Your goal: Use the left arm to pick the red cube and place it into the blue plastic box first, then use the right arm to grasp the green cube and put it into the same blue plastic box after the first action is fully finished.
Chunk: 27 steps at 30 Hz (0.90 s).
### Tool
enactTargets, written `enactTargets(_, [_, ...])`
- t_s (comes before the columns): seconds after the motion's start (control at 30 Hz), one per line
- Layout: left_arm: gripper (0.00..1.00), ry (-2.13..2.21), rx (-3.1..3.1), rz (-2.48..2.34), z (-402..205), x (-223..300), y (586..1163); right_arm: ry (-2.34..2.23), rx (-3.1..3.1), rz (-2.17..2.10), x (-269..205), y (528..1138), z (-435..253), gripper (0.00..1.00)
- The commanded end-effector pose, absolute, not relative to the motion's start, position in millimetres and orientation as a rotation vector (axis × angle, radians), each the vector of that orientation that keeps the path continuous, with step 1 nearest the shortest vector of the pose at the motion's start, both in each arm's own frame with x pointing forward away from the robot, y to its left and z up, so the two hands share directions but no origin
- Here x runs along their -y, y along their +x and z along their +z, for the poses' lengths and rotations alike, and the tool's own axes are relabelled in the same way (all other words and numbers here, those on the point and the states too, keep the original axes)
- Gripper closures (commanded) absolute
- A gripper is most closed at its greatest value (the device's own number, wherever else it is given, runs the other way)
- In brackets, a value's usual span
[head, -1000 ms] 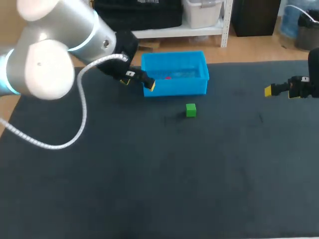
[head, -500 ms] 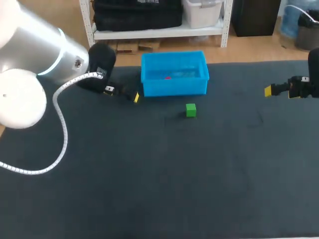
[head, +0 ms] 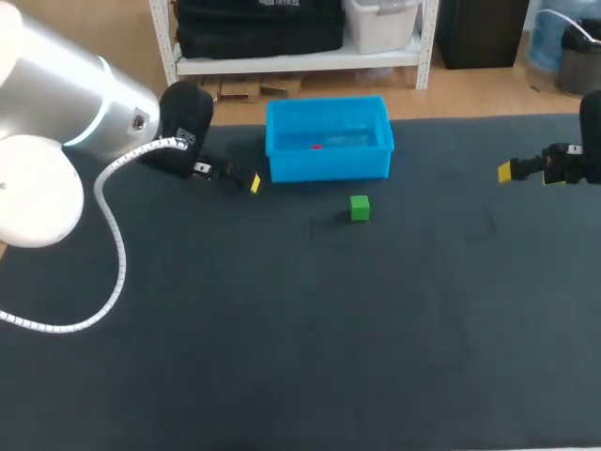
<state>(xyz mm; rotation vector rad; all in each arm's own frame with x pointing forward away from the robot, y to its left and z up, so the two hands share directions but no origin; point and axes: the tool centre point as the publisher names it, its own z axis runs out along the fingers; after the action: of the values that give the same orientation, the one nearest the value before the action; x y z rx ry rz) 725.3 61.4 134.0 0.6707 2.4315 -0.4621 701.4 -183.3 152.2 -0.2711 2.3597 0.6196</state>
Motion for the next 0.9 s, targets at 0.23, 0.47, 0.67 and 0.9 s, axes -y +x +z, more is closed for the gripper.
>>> enactTargets(0.23, [0.0,0.673,-2.433,-0.464,134.2,-61.4,726.8,-0.428,-2.445,0.35,146.2,709.8,178.5,0.0])
enactTargets(0.47, [0.0,0.673,-2.433,-0.464,134.2,-61.4,726.8,-0.484,-2.558,0.218,114.9,715.9,175.5,0.0])
enactTargets(0.67, [0.0,0.673,-2.433,-0.464,134.2,-61.4,726.8,-0.483,-2.648,0.178,82.6,723.1,168.1,0.0])
enactTargets(0.9, [0.0,0.673,-2.433,-0.464,134.2,-61.4,726.8,-0.526,-2.649,0.201,66.8,725.0,169.7,0.0])
